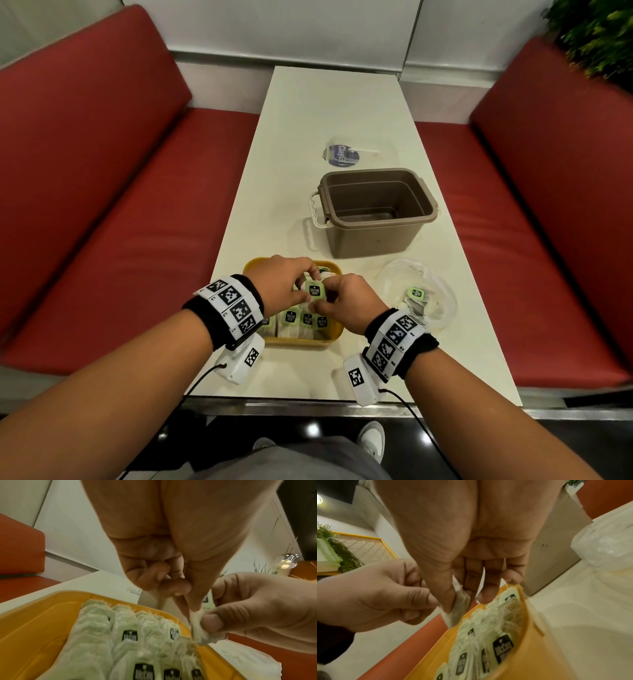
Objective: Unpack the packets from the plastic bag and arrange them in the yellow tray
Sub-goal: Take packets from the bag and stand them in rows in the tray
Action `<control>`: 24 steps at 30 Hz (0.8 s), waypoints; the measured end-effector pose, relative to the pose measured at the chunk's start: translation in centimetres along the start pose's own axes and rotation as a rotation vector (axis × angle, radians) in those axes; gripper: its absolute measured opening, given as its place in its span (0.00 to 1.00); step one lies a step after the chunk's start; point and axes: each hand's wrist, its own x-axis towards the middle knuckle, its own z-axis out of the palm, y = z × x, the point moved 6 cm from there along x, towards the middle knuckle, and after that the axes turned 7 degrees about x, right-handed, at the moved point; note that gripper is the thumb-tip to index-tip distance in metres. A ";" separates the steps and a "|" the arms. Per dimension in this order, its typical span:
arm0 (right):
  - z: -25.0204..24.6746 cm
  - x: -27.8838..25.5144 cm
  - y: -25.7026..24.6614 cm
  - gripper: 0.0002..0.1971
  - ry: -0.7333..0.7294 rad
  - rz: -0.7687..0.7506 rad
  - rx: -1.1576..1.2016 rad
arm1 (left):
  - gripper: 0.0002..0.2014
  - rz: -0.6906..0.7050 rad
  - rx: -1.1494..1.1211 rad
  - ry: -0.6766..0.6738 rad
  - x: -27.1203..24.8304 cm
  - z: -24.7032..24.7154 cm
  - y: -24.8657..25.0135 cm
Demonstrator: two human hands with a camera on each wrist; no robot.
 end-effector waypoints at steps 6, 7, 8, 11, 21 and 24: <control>-1.9 0.2 1.7 0.16 0.117 0.092 -0.137 | 0.18 -0.073 0.046 -0.217 0.2 3.7 -0.5; -1.9 0.2 2.1 0.19 0.114 0.120 -0.181 | 0.19 -0.075 0.064 -0.256 0.2 4.4 -0.5; -1.9 0.2 2.6 0.22 0.098 0.155 -0.208 | 0.20 -0.078 0.095 -0.283 0.3 5.0 -0.5; -1.2 0.1 3.9 0.28 0.026 0.246 -0.208 | 0.21 -0.092 0.220 -0.309 0.5 5.8 -0.6; -1.1 0.0 4.4 0.29 0.008 0.272 -0.092 | 0.29 -0.217 0.304 -0.277 0.9 5.9 -0.2; -1.1 0.0 4.3 0.29 -0.004 0.254 -0.093 | 0.30 -0.222 0.354 -0.271 1.0 5.6 0.3</control>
